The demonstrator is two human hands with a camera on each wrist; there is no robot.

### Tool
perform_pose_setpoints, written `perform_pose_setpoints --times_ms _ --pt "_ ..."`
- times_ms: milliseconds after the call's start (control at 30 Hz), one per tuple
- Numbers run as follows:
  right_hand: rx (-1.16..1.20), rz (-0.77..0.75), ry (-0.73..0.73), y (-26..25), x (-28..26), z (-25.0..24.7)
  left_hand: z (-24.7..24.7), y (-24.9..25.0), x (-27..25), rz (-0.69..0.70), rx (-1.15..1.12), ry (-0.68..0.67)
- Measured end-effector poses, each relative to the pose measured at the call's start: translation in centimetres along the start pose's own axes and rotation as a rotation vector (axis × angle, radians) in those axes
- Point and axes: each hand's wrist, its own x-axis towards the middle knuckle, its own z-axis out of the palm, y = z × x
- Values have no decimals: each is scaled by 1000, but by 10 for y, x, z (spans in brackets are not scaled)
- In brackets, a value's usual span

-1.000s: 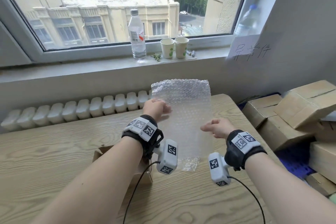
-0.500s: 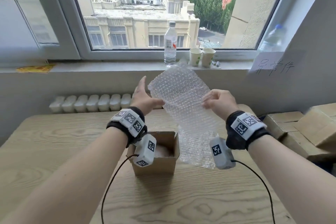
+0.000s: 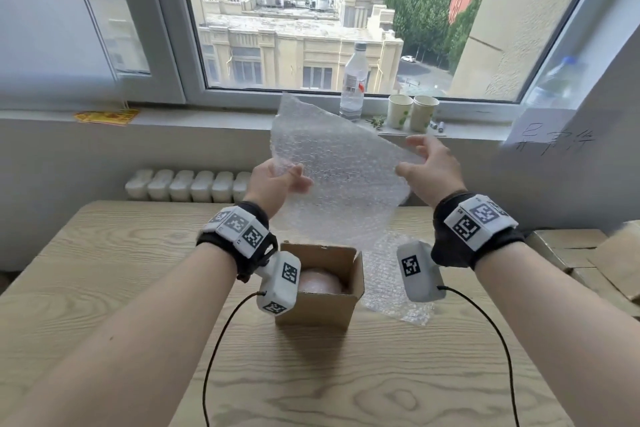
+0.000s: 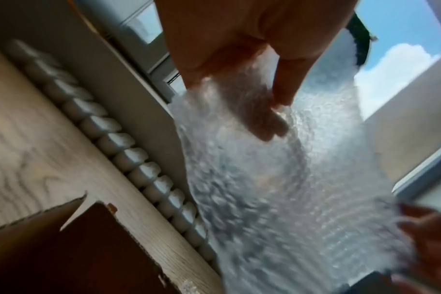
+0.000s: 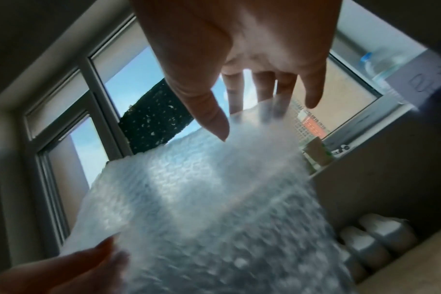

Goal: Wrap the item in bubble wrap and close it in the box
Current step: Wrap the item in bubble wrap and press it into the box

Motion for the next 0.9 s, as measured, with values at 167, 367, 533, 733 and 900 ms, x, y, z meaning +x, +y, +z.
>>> perform_pose_setpoints --times_ms 167,367,533,733,900 --pt "110 188 -159 28 -6 11 -11 -20 2 -210 -165 -27" --pt "142 216 -306 51 -20 46 -10 -63 -3 -336 197 -95" --pt "67 227 -424 60 -30 61 -14 -81 -11 -393 479 -190" --pt "-422 19 -310 50 -44 70 -14 -88 -14 -376 667 -232" --pt "-560 -320 -238 28 -66 84 -10 -92 -18 -332 831 -285"
